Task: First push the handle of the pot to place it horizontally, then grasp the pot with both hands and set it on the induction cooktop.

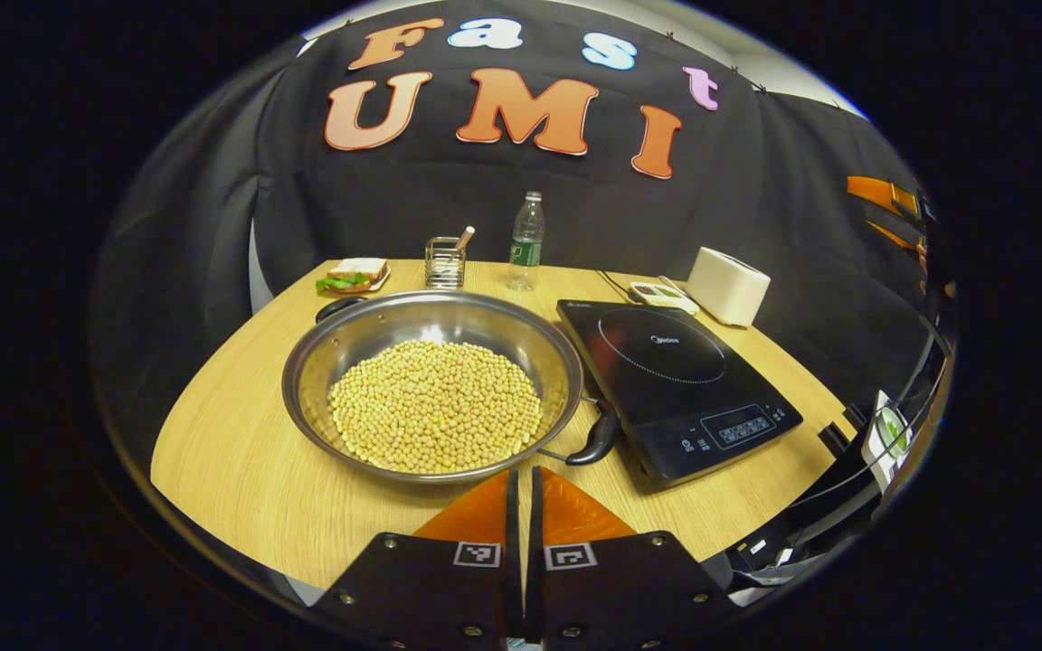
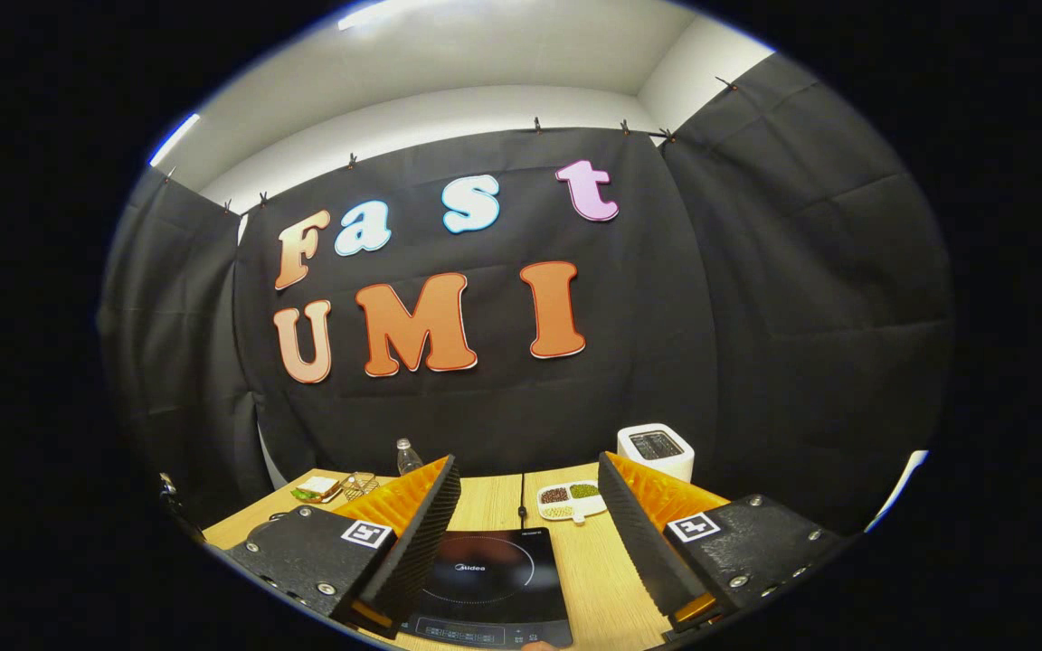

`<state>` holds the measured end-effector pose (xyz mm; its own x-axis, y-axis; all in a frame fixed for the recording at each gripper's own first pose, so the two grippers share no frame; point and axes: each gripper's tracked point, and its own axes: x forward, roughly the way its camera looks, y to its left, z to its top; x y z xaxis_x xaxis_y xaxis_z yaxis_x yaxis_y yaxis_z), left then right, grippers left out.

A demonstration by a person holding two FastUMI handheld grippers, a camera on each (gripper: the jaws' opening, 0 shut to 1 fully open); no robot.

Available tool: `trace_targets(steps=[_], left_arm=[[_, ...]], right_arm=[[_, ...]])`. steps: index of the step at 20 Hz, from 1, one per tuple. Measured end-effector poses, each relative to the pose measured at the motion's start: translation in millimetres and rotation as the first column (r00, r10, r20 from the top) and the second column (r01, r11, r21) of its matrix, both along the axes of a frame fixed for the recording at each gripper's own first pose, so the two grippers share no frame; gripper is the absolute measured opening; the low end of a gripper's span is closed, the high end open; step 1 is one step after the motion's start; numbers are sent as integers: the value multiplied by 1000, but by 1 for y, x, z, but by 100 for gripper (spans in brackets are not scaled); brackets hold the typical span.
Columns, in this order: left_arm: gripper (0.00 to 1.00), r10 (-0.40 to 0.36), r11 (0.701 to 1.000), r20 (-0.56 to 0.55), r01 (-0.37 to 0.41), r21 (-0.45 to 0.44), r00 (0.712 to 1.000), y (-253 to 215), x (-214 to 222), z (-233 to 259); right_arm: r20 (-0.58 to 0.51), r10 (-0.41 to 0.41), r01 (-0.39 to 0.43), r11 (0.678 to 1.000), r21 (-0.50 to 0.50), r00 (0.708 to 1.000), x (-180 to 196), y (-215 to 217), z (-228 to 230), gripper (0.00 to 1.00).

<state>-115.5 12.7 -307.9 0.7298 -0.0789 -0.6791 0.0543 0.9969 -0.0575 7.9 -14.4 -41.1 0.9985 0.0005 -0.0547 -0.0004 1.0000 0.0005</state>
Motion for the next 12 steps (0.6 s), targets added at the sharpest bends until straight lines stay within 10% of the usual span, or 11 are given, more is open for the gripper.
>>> trace_targets(steps=[12], left_arm=[[3, -11, 1000, -81, 12, 8, 997, -9, -2, -45]], right_arm=[[-57, 13, -13, 1000, -3, 998, 8, 4, -29, 95]])
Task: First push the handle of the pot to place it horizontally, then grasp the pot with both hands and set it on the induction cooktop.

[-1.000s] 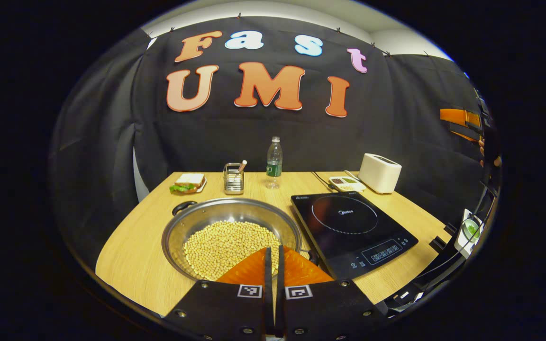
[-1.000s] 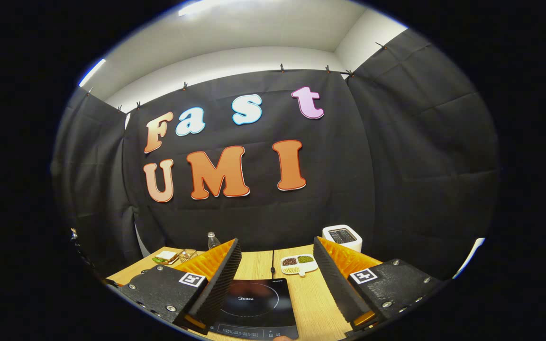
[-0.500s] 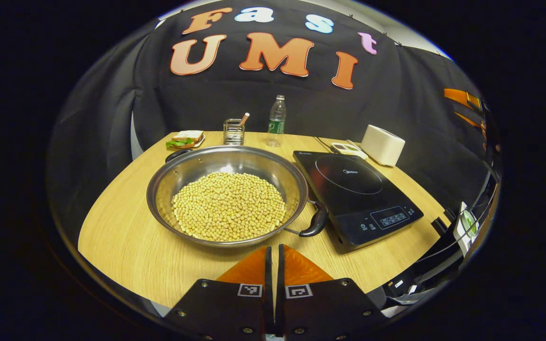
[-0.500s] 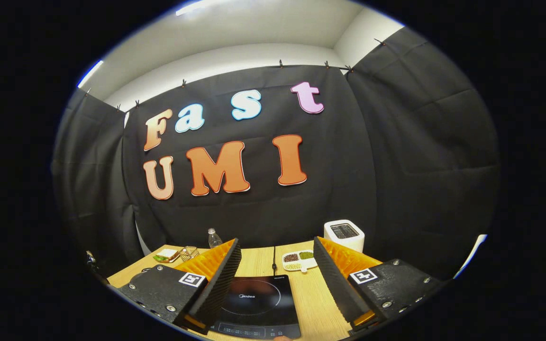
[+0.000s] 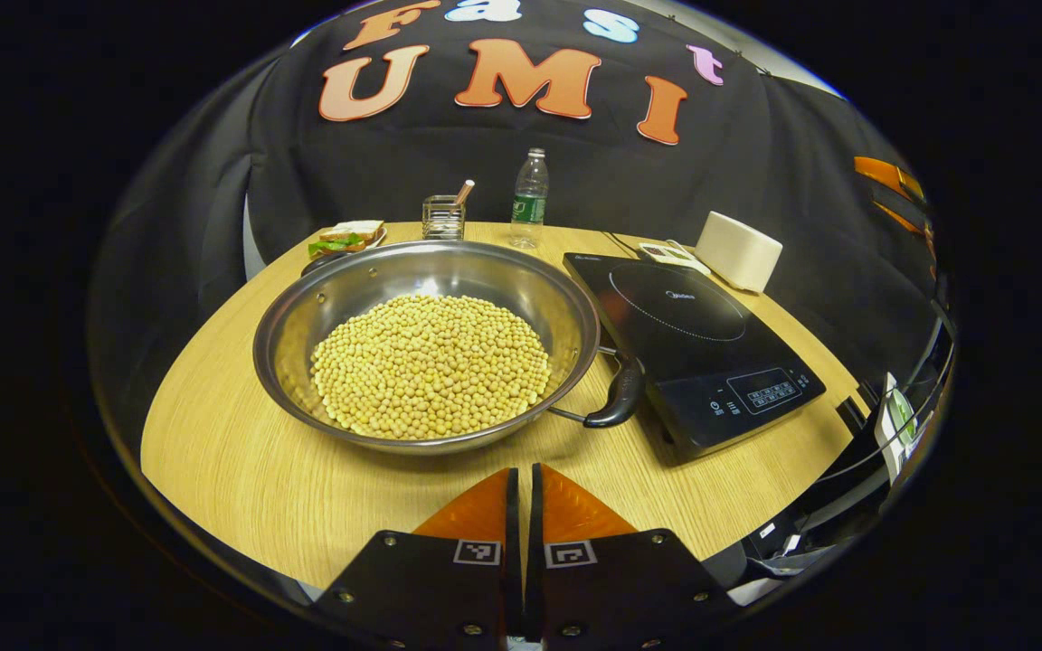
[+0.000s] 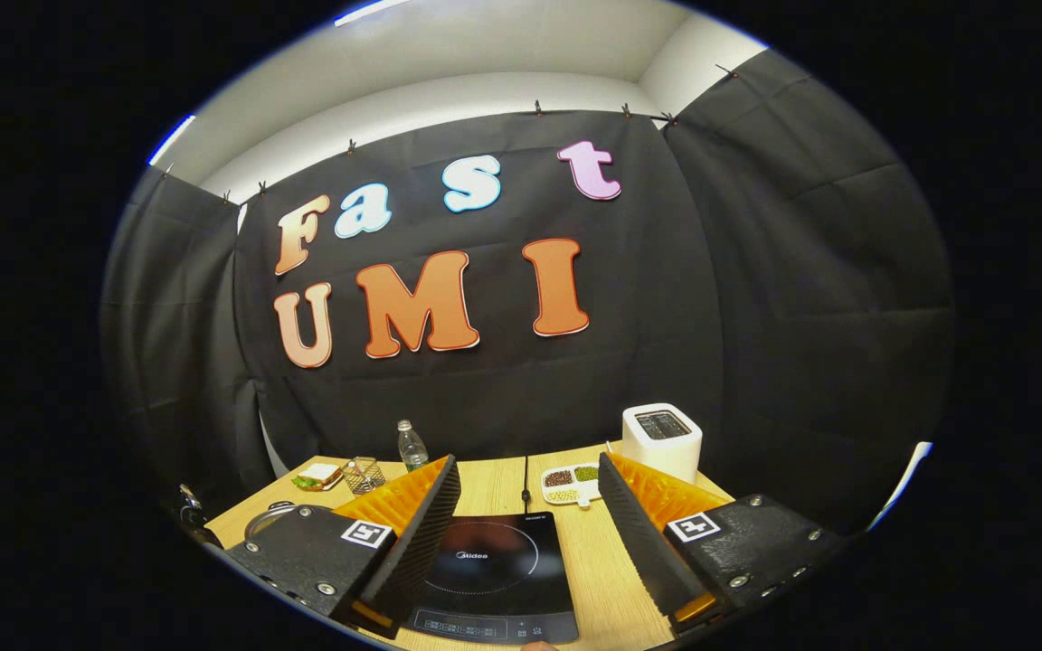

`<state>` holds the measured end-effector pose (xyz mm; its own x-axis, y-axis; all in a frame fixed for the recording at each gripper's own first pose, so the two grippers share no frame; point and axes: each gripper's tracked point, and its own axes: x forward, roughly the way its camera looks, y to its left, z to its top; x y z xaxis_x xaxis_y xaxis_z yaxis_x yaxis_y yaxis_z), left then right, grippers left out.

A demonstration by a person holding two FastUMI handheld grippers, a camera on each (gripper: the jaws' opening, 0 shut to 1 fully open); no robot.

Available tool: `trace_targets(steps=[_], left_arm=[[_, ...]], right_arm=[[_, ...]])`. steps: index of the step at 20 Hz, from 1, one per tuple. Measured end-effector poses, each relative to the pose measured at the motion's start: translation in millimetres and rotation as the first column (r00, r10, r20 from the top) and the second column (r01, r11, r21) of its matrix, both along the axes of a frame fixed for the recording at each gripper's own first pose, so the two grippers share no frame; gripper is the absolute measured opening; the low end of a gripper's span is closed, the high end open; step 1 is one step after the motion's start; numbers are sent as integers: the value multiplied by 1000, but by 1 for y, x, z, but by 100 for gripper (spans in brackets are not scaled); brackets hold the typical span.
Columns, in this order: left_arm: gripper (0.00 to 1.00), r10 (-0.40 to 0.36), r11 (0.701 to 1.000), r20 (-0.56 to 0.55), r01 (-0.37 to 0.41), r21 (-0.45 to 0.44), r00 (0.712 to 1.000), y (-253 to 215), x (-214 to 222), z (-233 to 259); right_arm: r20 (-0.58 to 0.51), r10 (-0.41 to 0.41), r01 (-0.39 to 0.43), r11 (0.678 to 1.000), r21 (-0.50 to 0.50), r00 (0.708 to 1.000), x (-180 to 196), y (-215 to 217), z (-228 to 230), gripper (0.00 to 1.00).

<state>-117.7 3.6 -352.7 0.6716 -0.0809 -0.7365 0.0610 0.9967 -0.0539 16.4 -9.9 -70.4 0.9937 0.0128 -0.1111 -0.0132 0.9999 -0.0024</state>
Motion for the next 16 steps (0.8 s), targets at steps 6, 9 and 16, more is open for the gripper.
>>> trace_targets(steps=[6, 9, 16], left_arm=[[3, -31, 999, 11, 31, -9, 999, -15, 16, 2], [5, -41, 999, 4, 41, 0, 999, -20, 22, 0], [2, -54, 998, -9, 54, 18, 999, -31, 31, -2]], right_arm=[[-31, 1, -1, 1000, 10, 1000, 6, -3, -8, 95], [-27, 1, -1, 1000, 13, 1000, 8, -7, -5, 95], [-18, -9, 9, 1000, 24, 1000, 11, -19, 0, 95]])
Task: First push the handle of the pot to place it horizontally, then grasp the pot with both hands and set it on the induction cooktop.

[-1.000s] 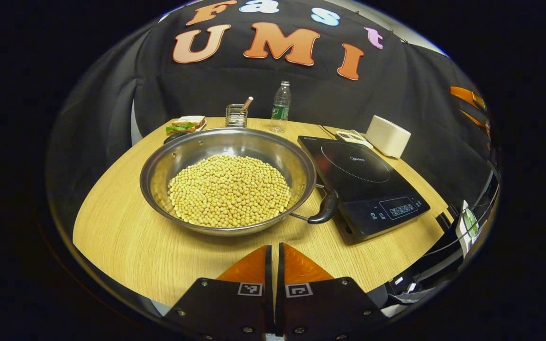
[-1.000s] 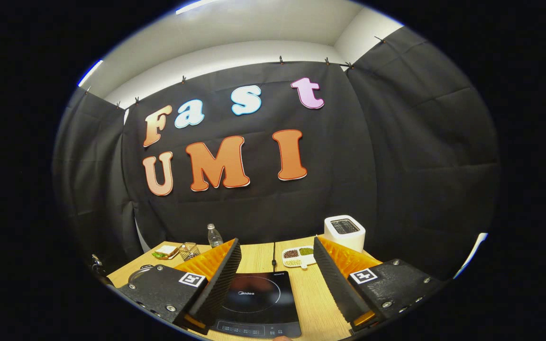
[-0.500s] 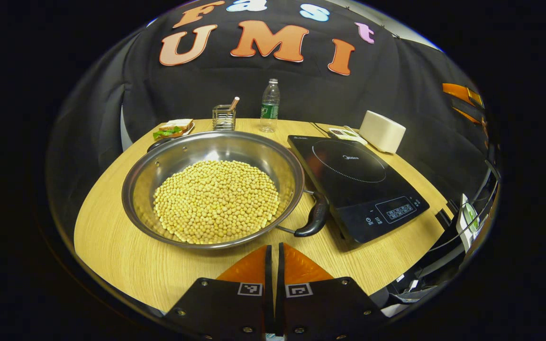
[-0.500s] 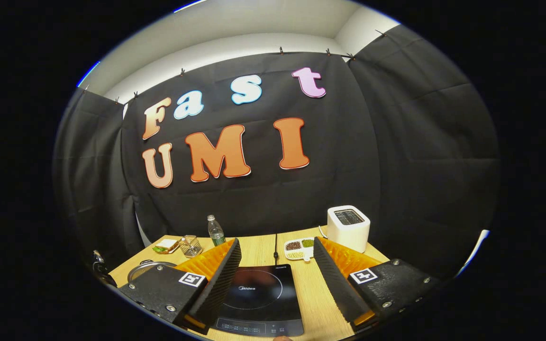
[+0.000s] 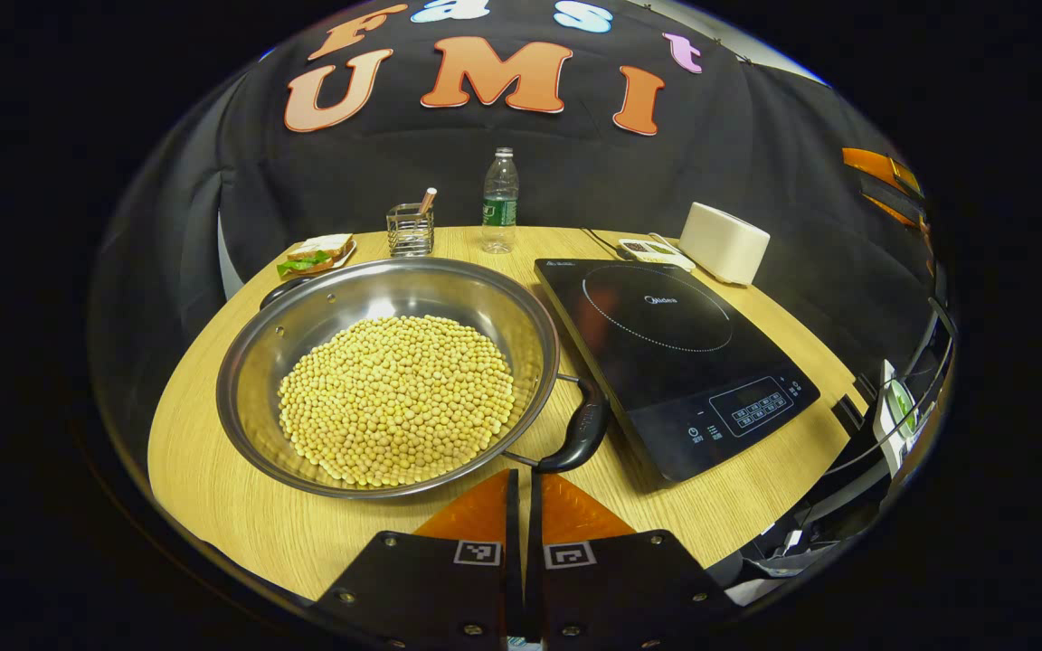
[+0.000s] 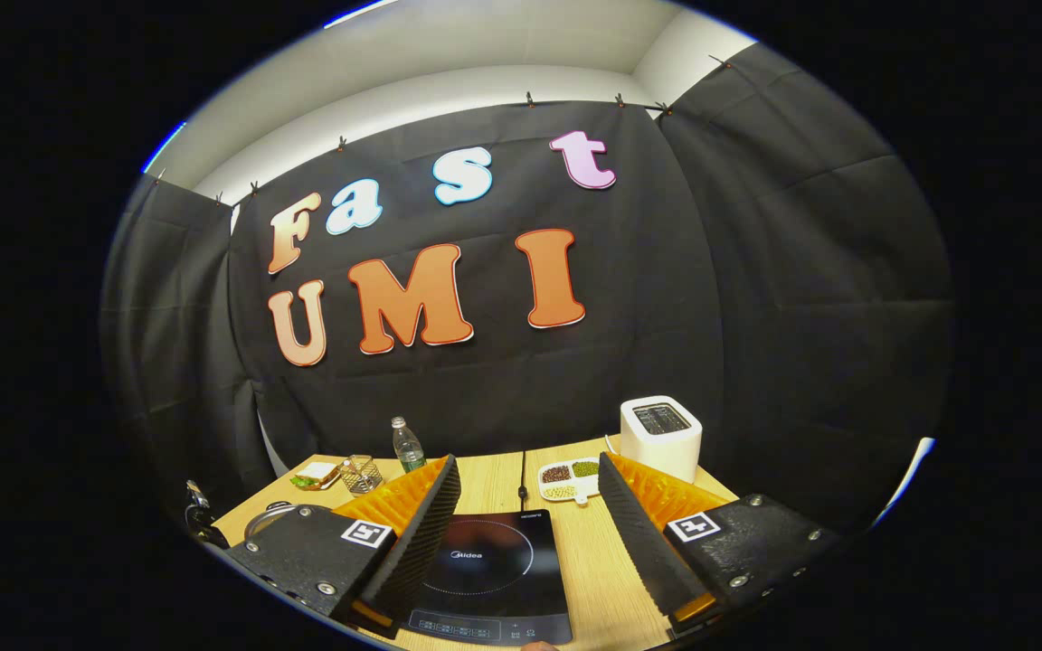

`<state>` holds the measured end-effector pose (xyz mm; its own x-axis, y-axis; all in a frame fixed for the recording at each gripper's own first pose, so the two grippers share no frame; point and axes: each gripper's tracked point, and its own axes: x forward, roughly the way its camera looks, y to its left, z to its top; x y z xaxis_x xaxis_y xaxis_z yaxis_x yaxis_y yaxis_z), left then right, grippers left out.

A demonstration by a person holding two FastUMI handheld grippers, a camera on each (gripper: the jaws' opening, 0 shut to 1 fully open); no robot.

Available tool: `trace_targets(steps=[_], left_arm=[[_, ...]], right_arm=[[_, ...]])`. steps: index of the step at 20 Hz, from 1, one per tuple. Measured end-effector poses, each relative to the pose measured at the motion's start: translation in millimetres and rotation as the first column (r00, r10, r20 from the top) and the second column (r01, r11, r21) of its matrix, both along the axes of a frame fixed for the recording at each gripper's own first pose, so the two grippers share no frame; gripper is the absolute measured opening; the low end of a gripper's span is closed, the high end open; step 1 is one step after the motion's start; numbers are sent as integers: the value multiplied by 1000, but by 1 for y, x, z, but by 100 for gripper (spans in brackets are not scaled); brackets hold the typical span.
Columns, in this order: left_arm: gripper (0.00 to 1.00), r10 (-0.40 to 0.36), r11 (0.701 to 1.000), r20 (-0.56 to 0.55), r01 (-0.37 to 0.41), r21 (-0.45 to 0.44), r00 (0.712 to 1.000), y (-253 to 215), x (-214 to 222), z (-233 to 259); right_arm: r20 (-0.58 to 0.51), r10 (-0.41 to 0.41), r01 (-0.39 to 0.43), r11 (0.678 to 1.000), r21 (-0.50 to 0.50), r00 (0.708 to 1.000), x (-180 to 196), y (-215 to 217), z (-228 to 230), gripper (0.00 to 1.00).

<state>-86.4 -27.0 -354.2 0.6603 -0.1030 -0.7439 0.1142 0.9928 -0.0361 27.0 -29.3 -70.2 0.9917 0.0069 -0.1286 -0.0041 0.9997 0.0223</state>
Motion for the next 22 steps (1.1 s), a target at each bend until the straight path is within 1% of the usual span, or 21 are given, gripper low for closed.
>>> trace_targets(steps=[2, 3, 4, 11, 12, 13, 14, 15, 16, 17, 18, 19, 20, 21, 22], left_arm=[[2, 1, 1000, -7, -1, 1, 1000, -2, 4, -1], [2, 2, 1000, -9, -2, 0, 1000, -3, 6, -1], [2, 2, 1000, -12, -2, -1, 1000, -5, 9, -3], [2, 13, 1000, -24, -13, -11, 1000, -16, 33, -9], [2, 18, 1000, -26, -18, -8, 1000, -17, 35, -10], [2, 20, 1000, -27, -20, -5, 999, -18, 39, -11], [2, 20, 1000, -27, -20, 0, 999, -19, 42, -12], [2, 18, 1000, -24, -18, 7, 1000, -20, 46, -12], [3, 16, 1000, -23, -16, 16, 1000, -21, 48, -13], [2, 16, 1000, -22, -15, 24, 1000, -22, 51, -14], [2, 17, 1000, -21, -16, 27, 1000, -24, 55, -15], [2, 22, 999, -20, -21, 26, 1000, -25, 58, -16], [2, 27, 999, -20, -27, 25, 999, -26, 62, -17], [1, 33, 999, -20, -32, 22, 999, -27, 65, -17], [1, 39, 999, -19, -39, 18, 999, -28, 68, -18]], right_arm=[[-2, -10, 10, 1000, -1, 1000, 1, -7, -1, 95], [-1, -16, 16, 1000, -2, 1000, 1, -11, 0, 100], [1, -23, 23, 1000, -1, 1000, 1, -14, 0, 95], [2, -41, 41, 999, 7, 999, -2, -31, -2, 95], [2, -43, 43, 999, 8, 999, -2, -34, -2, 100], [1, -43, 43, 999, 10, 999, -3, -36, -2, 100], [1, -45, 45, 999, 16, 999, -3, -39, -2, 95], [2, -49, 49, 999, 20, 999, -3, -41, -1, 95], [4, -53, 53, 998, 23, 999, -3, -44, -1, 100], [5, -57, 57, 998, 25, 998, -4, -46, -1, 95], [5, -62, 61, 998, 25, 998, -4, -49, -2, 100], [4, -66, 66, 998, 26, 998, -5, -52, -2, 100], [3, -68, 68, 997, 27, 998, -5, -54, -3, 95], [0, -69, 68, 997, 29, 998, -5, -56, -5, 95], [-1, -70, 70, 997, 33, 998, -6, -58, -5, 100]])
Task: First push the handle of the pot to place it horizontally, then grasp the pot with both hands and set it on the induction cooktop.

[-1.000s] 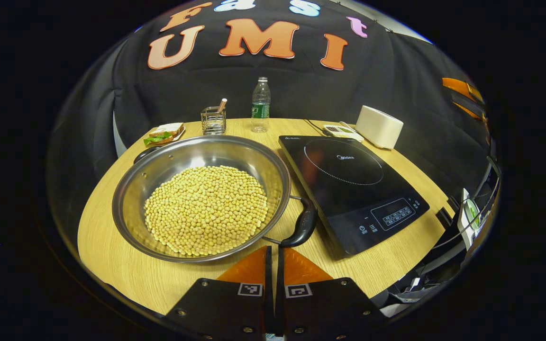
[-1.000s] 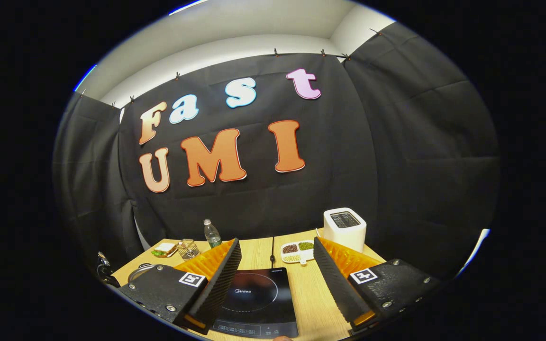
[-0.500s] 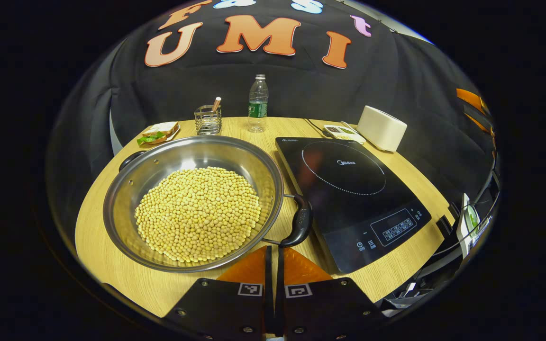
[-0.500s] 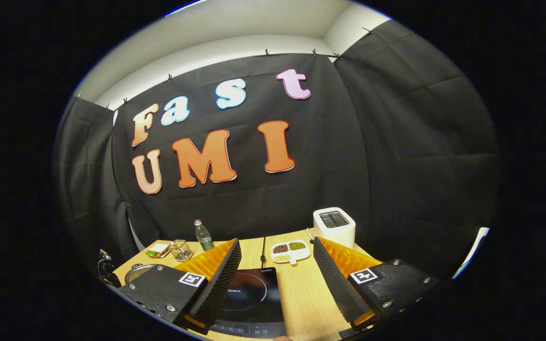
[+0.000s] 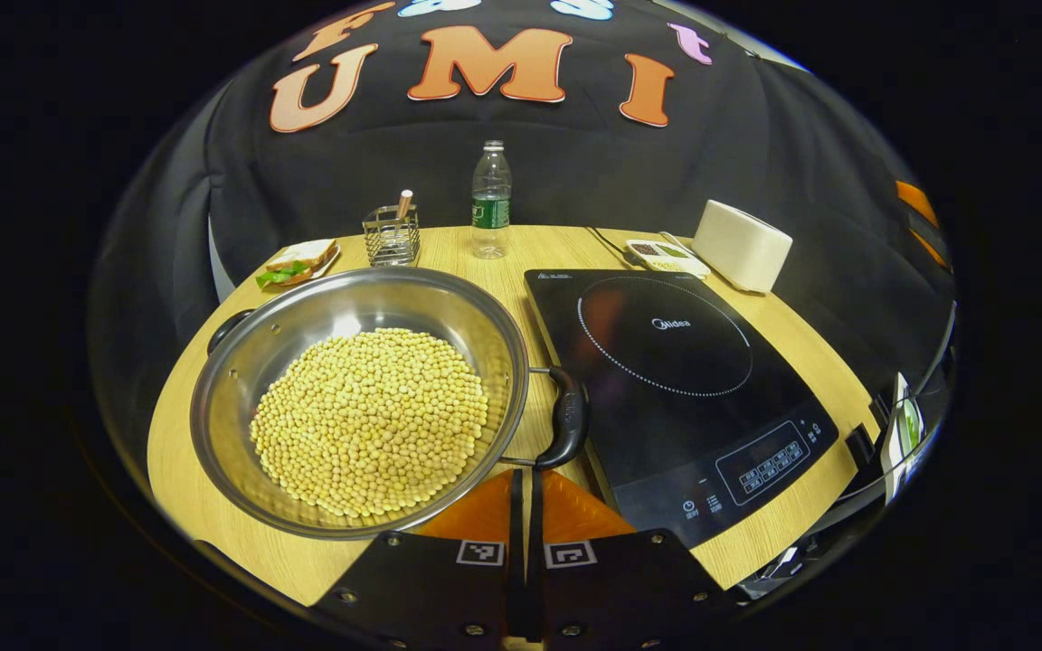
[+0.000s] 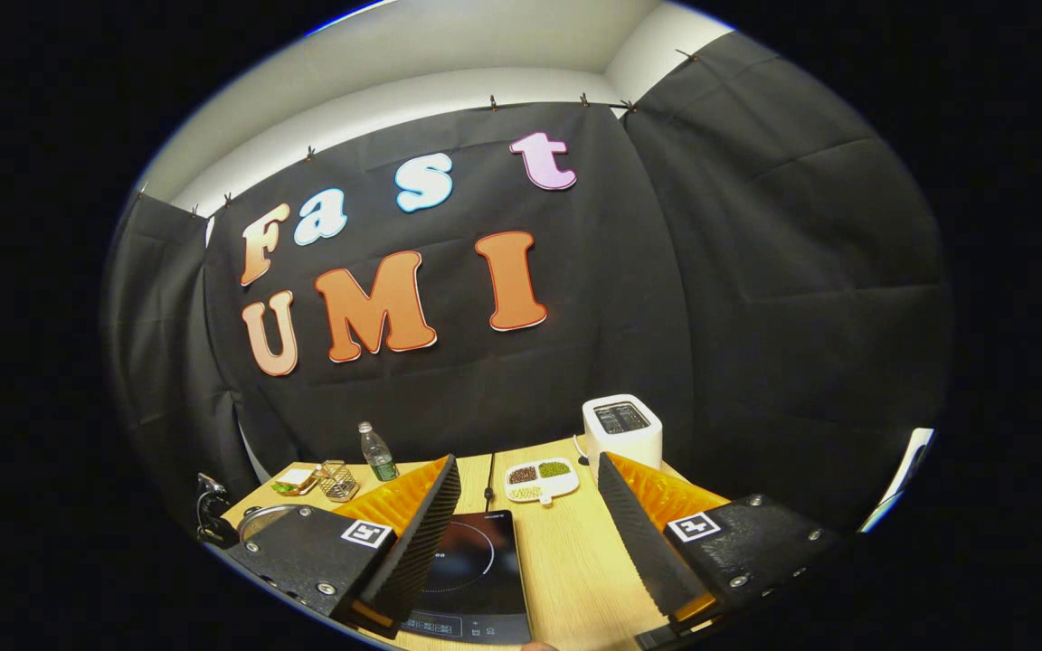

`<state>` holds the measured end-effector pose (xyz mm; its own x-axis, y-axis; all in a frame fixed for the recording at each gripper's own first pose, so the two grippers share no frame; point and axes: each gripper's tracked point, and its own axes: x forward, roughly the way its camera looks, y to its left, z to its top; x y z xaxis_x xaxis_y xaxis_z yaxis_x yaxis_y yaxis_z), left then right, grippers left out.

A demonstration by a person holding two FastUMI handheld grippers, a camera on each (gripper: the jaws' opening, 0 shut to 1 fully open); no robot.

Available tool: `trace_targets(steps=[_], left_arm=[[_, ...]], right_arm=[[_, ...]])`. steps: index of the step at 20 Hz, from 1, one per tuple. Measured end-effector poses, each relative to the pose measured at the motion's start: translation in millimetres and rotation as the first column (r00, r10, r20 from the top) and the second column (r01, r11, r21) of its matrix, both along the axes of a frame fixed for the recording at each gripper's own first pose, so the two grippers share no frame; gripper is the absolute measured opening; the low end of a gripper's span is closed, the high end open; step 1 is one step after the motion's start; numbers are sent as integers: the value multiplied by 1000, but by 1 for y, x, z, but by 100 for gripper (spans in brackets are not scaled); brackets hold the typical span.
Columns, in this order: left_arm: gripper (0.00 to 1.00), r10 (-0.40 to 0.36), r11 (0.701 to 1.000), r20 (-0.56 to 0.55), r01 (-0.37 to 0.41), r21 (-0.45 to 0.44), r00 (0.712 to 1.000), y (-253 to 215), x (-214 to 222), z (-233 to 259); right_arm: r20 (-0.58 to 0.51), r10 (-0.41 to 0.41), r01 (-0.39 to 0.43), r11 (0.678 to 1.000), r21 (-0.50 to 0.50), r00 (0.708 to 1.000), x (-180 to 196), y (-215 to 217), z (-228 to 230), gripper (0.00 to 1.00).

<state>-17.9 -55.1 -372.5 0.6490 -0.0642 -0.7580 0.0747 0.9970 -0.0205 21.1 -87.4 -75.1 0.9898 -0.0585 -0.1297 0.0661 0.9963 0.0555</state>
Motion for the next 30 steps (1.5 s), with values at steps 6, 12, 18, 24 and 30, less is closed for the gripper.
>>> trace_targets(steps=[6, 12, 18, 24, 30], left_arm=[[2, 28, 999, 5, -28, -15, 1000, -5, 17, -2], [2, 51, 998, -1, -51, -28, 999, -7, 32, -6], [2, 67, 997, -3, -67, -43, 998, -10, 47, -11], [5, 76, 996, -1, -76, -47, 997, -14, 60, -16], [1, 81, 995, 0, -81, -51, 997, -16, 74, -20]], right_arm=[[11, -28, 27, 999, 19, 1000, -2, -17, 3, 100], [8, -46, 46, 999, 24, 999, -3, -27, -1, 95], [-1, -59, 59, 998, 23, 998, -2, -34, -5, 100], [-12, -58, 58, 998, 31, 998, 1, -35, -11, 100], [-28, -64, 65, 998, 20, 998, 6, -37, -17, 100]])
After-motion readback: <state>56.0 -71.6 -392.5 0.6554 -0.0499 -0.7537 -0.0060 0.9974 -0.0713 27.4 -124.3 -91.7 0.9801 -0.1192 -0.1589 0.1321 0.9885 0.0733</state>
